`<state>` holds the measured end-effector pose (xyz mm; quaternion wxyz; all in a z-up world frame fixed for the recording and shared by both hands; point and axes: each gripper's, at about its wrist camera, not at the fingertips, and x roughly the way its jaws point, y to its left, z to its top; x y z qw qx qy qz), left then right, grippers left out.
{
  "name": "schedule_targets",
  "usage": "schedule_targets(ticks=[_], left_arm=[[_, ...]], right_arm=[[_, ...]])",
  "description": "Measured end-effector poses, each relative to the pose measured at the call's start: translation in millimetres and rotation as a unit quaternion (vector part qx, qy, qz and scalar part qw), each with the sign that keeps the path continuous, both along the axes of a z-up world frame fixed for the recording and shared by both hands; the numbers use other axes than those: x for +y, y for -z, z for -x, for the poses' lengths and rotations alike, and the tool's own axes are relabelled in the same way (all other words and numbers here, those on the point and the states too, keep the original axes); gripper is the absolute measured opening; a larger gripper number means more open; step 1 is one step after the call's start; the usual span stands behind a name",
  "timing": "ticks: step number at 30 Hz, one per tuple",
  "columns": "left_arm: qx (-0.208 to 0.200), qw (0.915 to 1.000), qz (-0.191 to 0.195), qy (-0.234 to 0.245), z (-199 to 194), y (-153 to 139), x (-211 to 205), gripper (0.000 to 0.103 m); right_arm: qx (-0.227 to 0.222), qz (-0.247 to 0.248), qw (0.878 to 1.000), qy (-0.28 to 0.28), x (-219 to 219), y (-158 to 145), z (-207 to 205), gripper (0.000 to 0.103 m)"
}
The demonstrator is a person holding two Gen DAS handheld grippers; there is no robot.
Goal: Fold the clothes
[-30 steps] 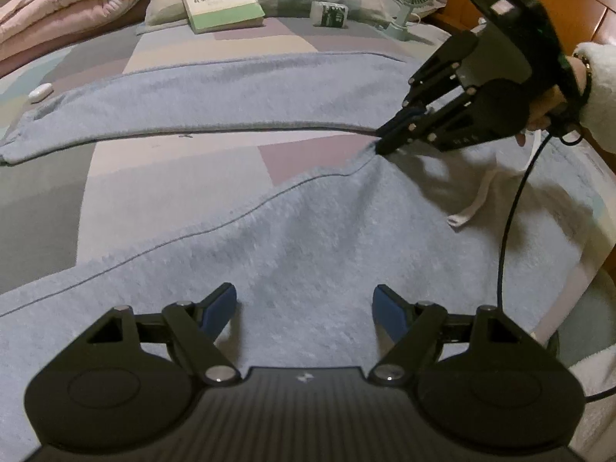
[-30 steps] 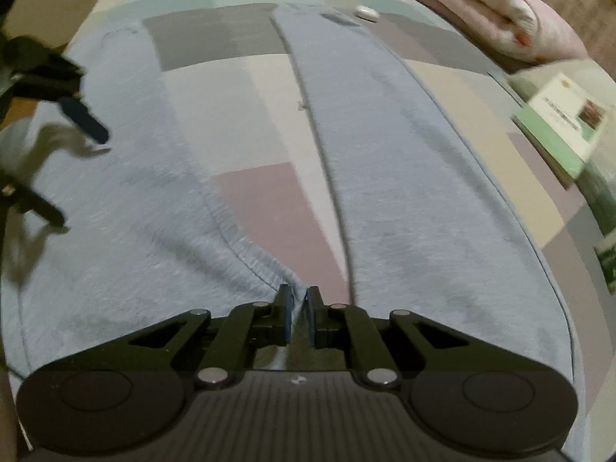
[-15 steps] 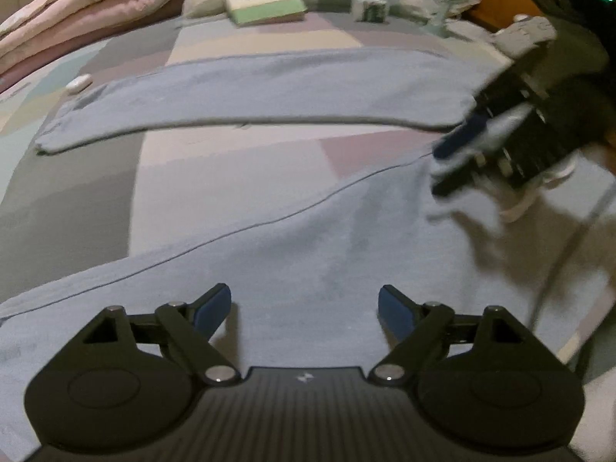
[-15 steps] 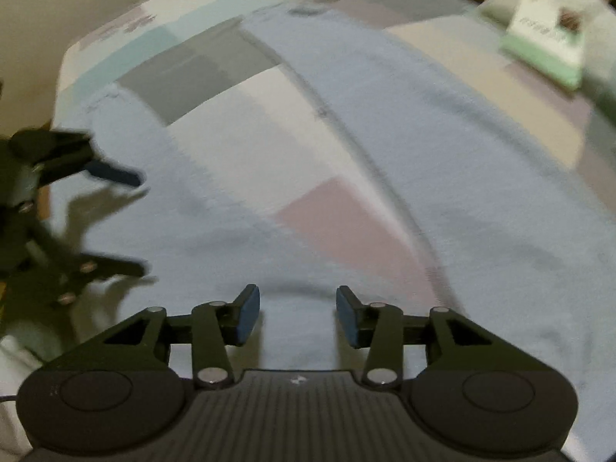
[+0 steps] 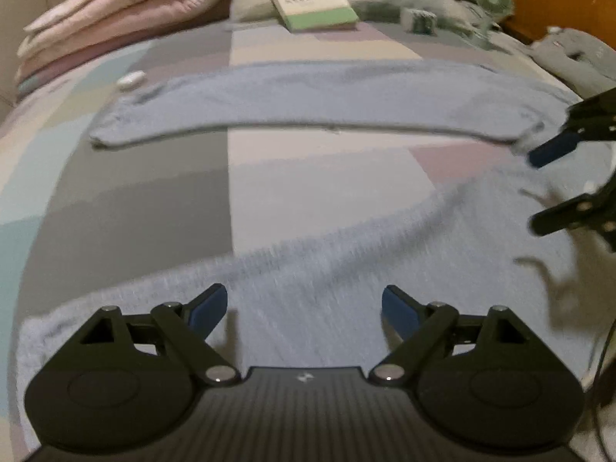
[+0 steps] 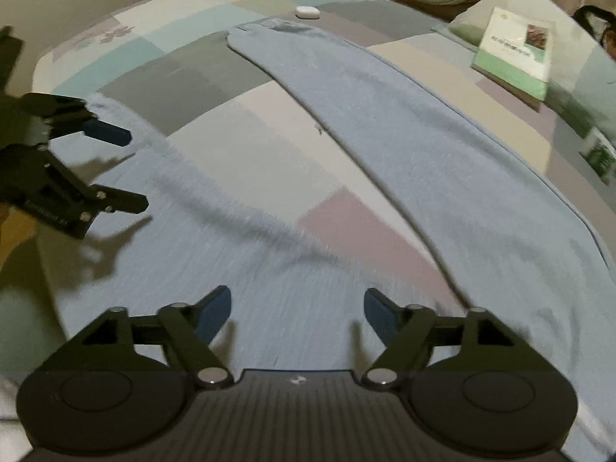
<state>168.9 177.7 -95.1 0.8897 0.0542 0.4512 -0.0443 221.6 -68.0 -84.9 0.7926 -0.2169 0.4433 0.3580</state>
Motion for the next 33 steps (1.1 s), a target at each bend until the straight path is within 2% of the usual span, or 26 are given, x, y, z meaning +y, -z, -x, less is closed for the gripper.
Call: schedule_targets(ticks=[2, 4, 5, 7, 10, 12, 13, 15, 16, 18, 20, 22, 24, 26, 29, 31, 33], left_arm=[[0.009, 0.9998, -0.01, -0.012, 7, 9, 5, 0.091], [0.002, 0.9997, 0.011, -0.021, 18, 10, 17, 0.094], [0.003, 0.9996, 0.009, -0.028, 23, 10, 22, 0.095], [0.011, 0.9993, 0.008, -0.034, 30, 9, 30, 0.097], [0.028, 0.999, 0.006, -0.035, 36, 7, 39, 0.097], [0.022, 0.9994, -0.004, -0.027, 31, -3, 30, 0.092], [0.011, 0.9998, 0.006, -0.015, 26, -9, 23, 0.092], [-0.003, 0.9978, 0.06, 0.028, 15, -21, 7, 0.093], [-0.009, 0.9947, 0.088, 0.051, 9, -26, -2, 0.094], [-0.01, 0.9827, 0.152, 0.105, -8, -27, -22, 0.094], [0.002, 0.9745, 0.185, 0.127, -27, -19, -37, 0.094], [0.032, 0.9706, 0.204, 0.123, -48, -3, -43, 0.094], [0.034, 0.9781, 0.184, 0.091, -59, 10, -36, 0.092], [0.013, 0.9845, 0.157, 0.076, -55, 10, -23, 0.09], [0.009, 0.9892, 0.131, 0.067, -45, 9, -8, 0.09], [0.016, 0.9941, 0.093, 0.054, -37, 5, -10, 0.091], [0.019, 0.9964, 0.069, 0.044, -31, -2, -14, 0.09]], right_arm=[[0.009, -0.001, 0.999, 0.031, -11, 13, 18, 0.084], [0.032, 0.006, 0.997, 0.071, -21, 35, 33, 0.085], [0.029, 0.011, 0.996, 0.086, -26, 44, 43, 0.089], [0.016, -0.002, 0.994, 0.109, -38, 49, 64, 0.098], [0.009, -0.01, 0.991, 0.136, -51, 48, 84, 0.099], [0.013, -0.01, 0.988, 0.15, -55, 44, 88, 0.099], [0.016, -0.016, 0.987, 0.159, -58, 42, 88, 0.099], [0.015, -0.028, 0.984, 0.173, -60, 37, 89, 0.099], [0.01, -0.033, 0.983, 0.179, -61, 34, 90, 0.099], [0.002, -0.041, 0.982, 0.186, -62, 28, 90, 0.099], [0.0, -0.048, 0.98, 0.191, -64, 26, 91, 0.099], [-0.002, -0.053, 0.979, 0.195, -67, 24, 92, 0.099], [-0.001, -0.048, 0.979, 0.198, -74, 26, 95, 0.099], [-0.002, -0.043, 0.976, 0.213, -88, 29, 97, 0.099], [-0.002, -0.048, 0.968, 0.248, -115, 33, 93, 0.099], [-0.006, -0.058, 0.962, 0.268, -134, 34, 89, 0.099], [-0.029, -0.055, 0.957, 0.284, -149, 31, 83, 0.099]])
